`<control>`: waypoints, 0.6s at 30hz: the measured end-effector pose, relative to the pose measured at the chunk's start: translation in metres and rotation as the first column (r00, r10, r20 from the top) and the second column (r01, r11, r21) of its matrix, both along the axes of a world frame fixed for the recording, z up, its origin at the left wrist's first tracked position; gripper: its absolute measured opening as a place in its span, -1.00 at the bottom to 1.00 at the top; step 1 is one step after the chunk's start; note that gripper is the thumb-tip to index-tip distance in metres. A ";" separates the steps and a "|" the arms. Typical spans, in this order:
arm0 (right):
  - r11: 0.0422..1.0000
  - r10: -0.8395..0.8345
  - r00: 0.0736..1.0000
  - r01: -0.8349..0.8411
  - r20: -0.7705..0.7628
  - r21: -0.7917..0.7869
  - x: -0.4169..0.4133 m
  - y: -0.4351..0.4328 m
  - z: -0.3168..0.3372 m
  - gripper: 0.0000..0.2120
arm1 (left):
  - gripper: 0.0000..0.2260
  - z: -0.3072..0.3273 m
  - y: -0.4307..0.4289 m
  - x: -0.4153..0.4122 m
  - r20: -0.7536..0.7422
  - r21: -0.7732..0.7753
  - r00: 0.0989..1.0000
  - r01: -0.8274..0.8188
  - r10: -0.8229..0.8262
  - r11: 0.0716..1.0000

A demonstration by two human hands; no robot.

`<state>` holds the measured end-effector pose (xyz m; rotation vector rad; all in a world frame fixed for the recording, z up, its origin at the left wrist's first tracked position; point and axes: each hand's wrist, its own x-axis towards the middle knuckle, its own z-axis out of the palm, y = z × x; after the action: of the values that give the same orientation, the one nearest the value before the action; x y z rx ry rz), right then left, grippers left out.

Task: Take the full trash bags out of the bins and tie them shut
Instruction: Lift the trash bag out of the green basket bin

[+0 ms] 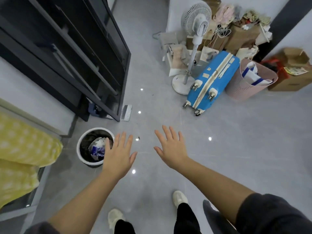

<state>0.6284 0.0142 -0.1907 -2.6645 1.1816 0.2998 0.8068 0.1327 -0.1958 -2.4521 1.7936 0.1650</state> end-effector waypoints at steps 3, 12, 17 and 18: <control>0.999 0.023 0.999 -0.022 -0.034 0.028 0.051 0.022 -0.018 -0.43 | -0.48 -0.017 0.021 0.056 -0.001 0.027 1.000 0.005 -0.005 1.000; 0.991 0.055 0.996 -0.045 -0.076 0.124 0.189 0.054 -0.141 -0.44 | -0.49 -0.150 0.064 0.174 -0.111 0.123 0.958 -0.252 0.266 0.960; 0.970 0.138 0.982 -0.108 -0.126 0.217 0.247 0.045 -0.274 -0.46 | -0.48 -0.282 0.064 0.221 -0.225 0.129 0.824 -0.503 0.520 0.854; 0.968 0.143 0.982 -0.114 -0.120 0.226 0.258 0.041 -0.303 -0.47 | -0.47 -0.310 0.063 0.231 -0.253 0.119 0.788 -0.550 0.561 0.827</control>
<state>0.8867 0.0548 -0.4932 -2.5643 0.9494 0.6053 1.0382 0.1960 -0.5063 -2.9750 1.0488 0.6112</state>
